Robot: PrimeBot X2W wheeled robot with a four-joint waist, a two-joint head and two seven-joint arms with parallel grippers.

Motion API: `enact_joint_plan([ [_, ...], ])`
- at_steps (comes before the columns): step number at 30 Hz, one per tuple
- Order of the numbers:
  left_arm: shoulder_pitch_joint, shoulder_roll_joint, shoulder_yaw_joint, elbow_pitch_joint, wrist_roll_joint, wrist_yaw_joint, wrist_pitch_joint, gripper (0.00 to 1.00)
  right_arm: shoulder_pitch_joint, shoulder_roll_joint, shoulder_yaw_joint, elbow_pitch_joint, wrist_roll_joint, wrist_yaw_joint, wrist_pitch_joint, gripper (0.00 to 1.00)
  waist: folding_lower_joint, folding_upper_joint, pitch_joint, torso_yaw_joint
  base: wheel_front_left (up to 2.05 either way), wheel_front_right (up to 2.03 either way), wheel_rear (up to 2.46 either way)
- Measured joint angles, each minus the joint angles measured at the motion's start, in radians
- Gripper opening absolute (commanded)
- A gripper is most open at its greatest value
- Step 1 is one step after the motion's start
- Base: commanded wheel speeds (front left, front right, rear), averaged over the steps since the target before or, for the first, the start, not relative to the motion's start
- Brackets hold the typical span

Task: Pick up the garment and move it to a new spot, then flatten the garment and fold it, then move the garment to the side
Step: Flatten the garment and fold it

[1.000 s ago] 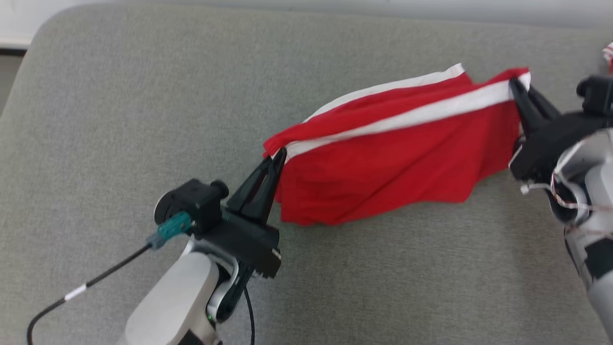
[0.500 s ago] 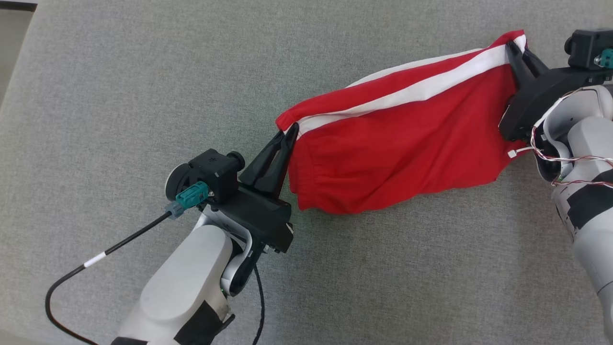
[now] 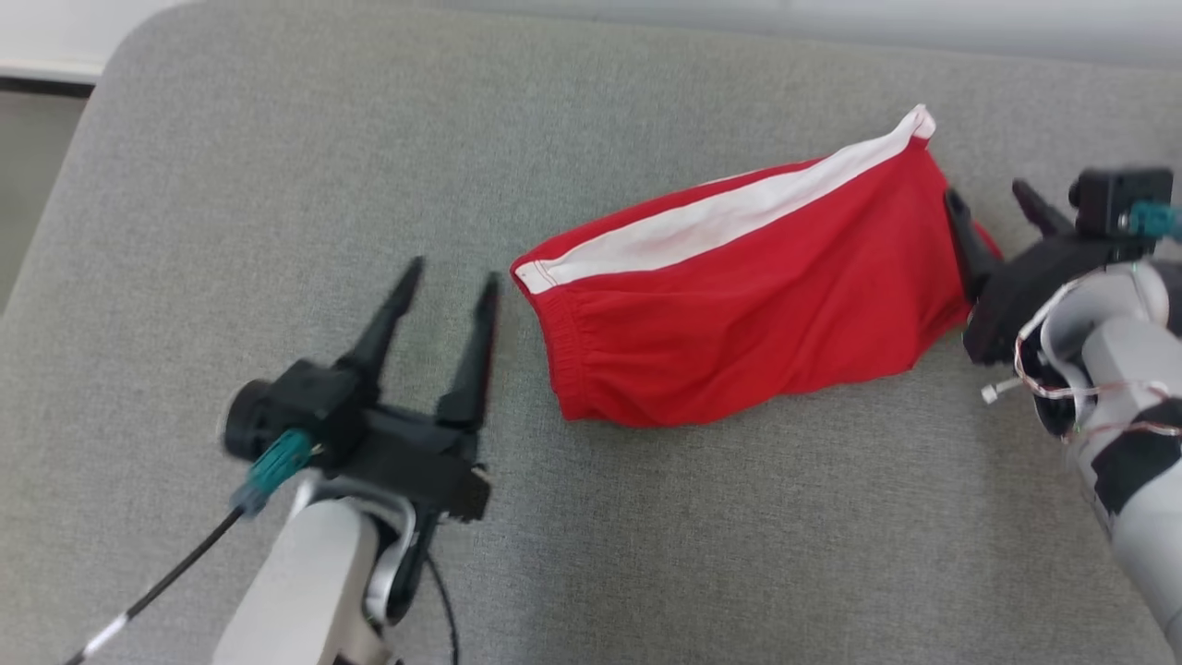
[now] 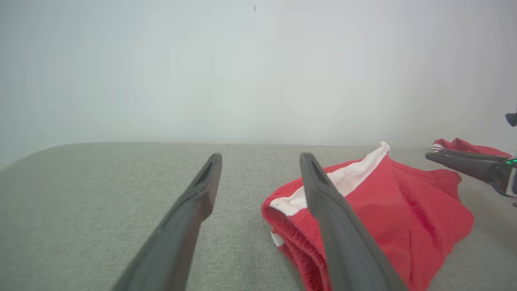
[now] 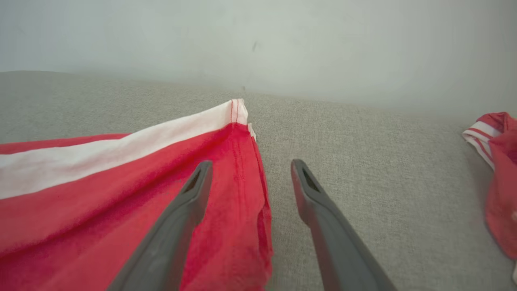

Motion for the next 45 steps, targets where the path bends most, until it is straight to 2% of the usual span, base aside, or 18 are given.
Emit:
enact_joint_plan([
  [6,0.128,-0.017,0.157,-0.147,0.116,0.031,0.000,1.00,0.062,-0.012,0.028,0.021,0.056,0.000,-0.002,1.00,-0.0001,-0.0001,-0.036,-0.006,0.00,0.00,0.00],
  [12,0.230,-0.044,0.271,-0.246,0.186,0.025,0.000,1.00,0.076,-0.012,0.040,0.050,0.091,0.000,-0.014,1.00,-0.0001,-0.0001,-0.032,0.012,0.00,0.00,0.00],
  [22,0.303,-0.065,0.313,-0.292,0.255,0.007,0.000,1.00,0.051,0.010,0.037,0.149,0.121,0.000,-0.017,1.00,0.0000,-0.0001,-0.007,0.050,0.00,0.00,0.00],
  [23,0.306,-0.066,0.313,-0.292,0.259,0.007,0.000,1.00,0.049,0.014,0.038,0.156,0.125,0.000,-0.009,0.60,-0.0001,-0.0001,-0.007,0.053,0.00,0.00,0.00],
  [25,0.309,-0.066,0.315,-0.292,0.260,0.006,0.000,1.00,0.047,0.016,0.040,0.166,0.131,0.000,-0.004,0.00,-0.0001,-0.0001,-0.008,0.056,0.00,0.00,0.00],
  [32,0.332,-0.068,0.312,-0.283,0.252,0.008,0.000,1.00,0.081,0.033,0.049,0.140,0.176,0.000,-0.049,0.00,0.0001,-0.0001,-0.035,0.041,0.00,0.00,0.00],
  [36,0.361,-0.068,0.323,-0.275,0.264,0.008,0.000,1.00,0.146,0.024,0.066,0.069,0.216,0.000,-0.095,0.00,0.0000,-0.0001,-0.070,0.016,0.00,0.00,0.00],
  [45,0.426,-0.068,0.351,-0.269,0.303,-0.001,0.000,1.00,0.358,-0.067,0.075,-0.081,0.299,0.000,-0.142,0.00,0.0000,-0.0001,-0.138,-0.054,0.00,0.00,0.00],
])
